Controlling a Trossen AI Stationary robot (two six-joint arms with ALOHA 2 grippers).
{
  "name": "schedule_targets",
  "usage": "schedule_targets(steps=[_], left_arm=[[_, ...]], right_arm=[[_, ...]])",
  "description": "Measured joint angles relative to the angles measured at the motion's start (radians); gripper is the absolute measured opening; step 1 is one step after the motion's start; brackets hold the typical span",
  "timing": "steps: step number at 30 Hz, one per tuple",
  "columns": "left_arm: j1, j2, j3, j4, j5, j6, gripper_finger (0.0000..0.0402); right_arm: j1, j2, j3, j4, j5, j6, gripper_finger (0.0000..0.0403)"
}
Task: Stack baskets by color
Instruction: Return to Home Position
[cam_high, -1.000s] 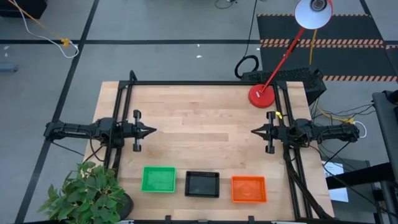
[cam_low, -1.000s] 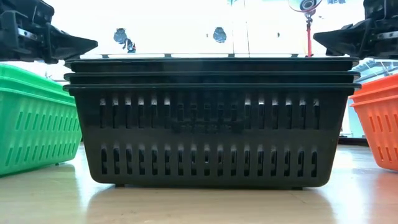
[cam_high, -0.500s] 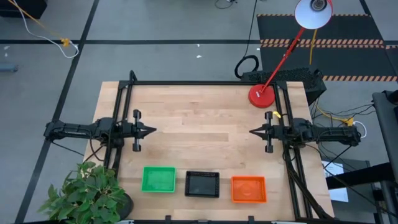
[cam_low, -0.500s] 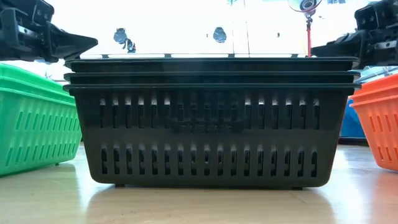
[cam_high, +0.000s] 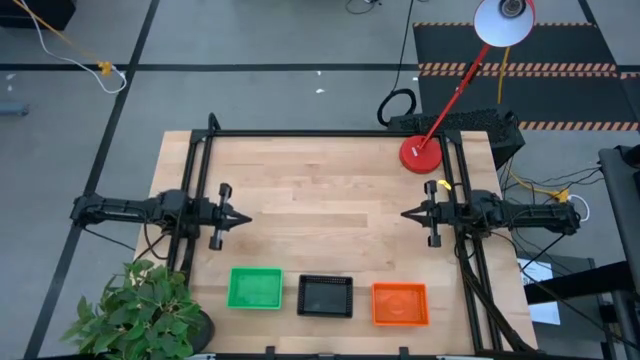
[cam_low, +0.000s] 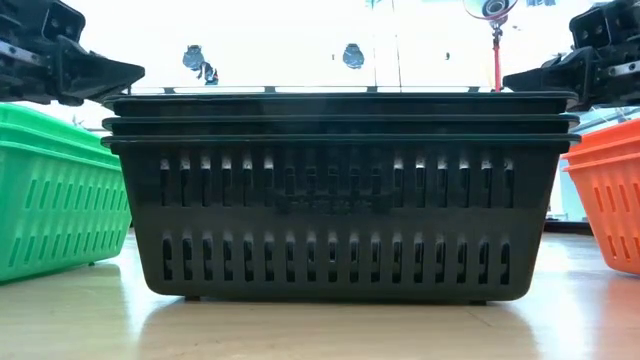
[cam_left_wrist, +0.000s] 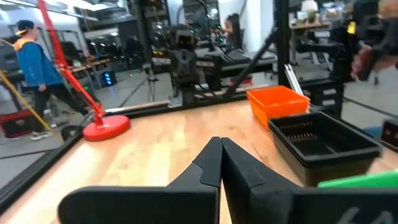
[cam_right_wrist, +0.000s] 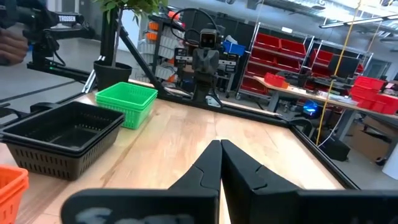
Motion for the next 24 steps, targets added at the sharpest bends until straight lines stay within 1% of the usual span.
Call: schedule_targets(steps=[4,12,16,22,24], left_arm=[[0.000,0.000,0.000,-0.035,0.029,0.006,0.0003],[0.000,-0.002,0.000,-0.040,0.031,0.010,0.0002],[0.000,-0.025,0.000,-0.041,0.031,0.010,0.0002],[0.006,-0.098,0.000,-0.027,0.019,0.078,0.0001],[0.015,-0.100,0.001,-0.026,0.003,0.091,0.0002]], right_arm=[[0.000,0.000,0.000,-0.001,0.000,0.000,0.0000],[0.000,0.000,0.000,-0.002,0.000,0.000,0.0000],[0.000,0.000,0.000,-0.002,0.000,0.000,0.0000],[0.000,0.000,0.000,-0.002,0.000,0.000,0.0000],[0.000,0.000,0.000,-0.002,0.000,0.000,0.0000]])
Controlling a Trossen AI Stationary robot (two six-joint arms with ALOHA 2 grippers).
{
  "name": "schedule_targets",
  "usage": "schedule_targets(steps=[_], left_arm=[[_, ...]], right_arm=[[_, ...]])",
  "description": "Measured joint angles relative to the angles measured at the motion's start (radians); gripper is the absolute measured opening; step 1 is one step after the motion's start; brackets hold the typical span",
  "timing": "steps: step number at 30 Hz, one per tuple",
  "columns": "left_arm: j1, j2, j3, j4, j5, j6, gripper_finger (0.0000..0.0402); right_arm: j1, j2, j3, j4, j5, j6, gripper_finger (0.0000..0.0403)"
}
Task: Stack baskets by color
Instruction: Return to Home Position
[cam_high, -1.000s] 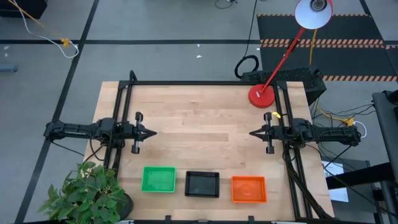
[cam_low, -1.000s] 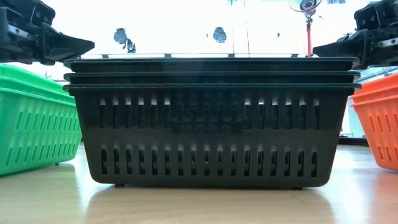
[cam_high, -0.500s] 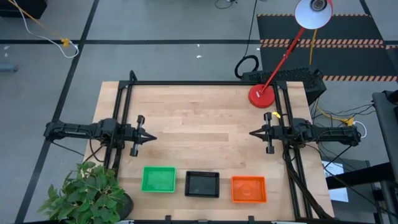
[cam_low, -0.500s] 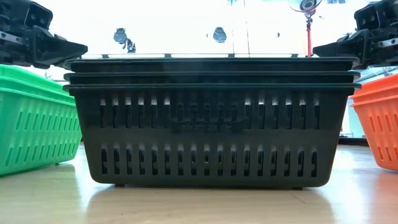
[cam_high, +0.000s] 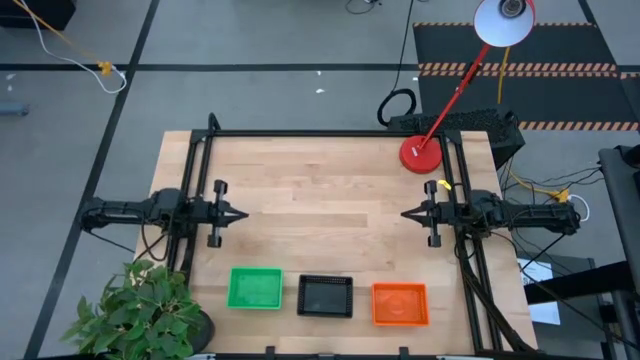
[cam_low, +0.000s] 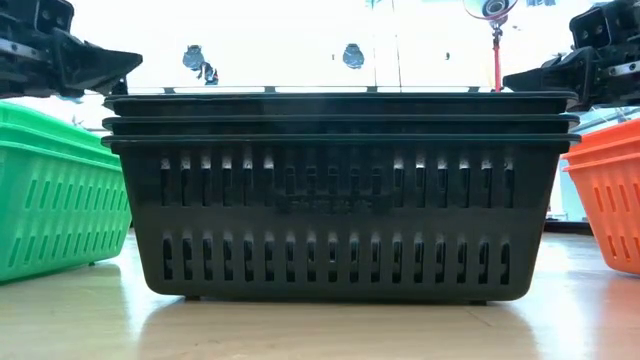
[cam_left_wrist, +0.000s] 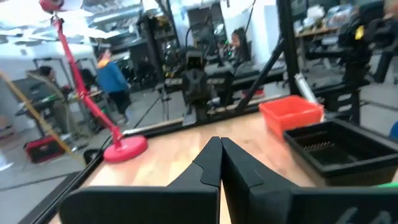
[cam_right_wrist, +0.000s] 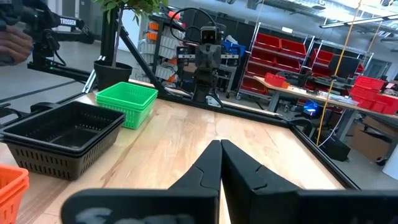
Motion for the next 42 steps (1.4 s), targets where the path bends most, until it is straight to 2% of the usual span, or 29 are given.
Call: schedule_targets(steps=[8,17,27,42], left_arm=[[0.030,0.010,0.000,-0.052,-0.026,-0.003,0.0014],[0.030,0.010,0.000,-0.047,-0.026,-0.014,0.0003],[0.030,0.010,0.000,-0.047,-0.026,-0.012,0.0034],[0.030,0.010,0.000,-0.047,-0.026,-0.012,0.0037]], right_arm=[[0.000,0.000,0.000,0.000,0.000,0.000,0.0000],[0.000,0.000,0.000,0.000,0.000,0.000,0.0000],[0.000,0.000,0.000,0.000,0.000,0.000,0.0000],[0.000,0.000,0.000,0.000,0.000,0.000,0.0000]])
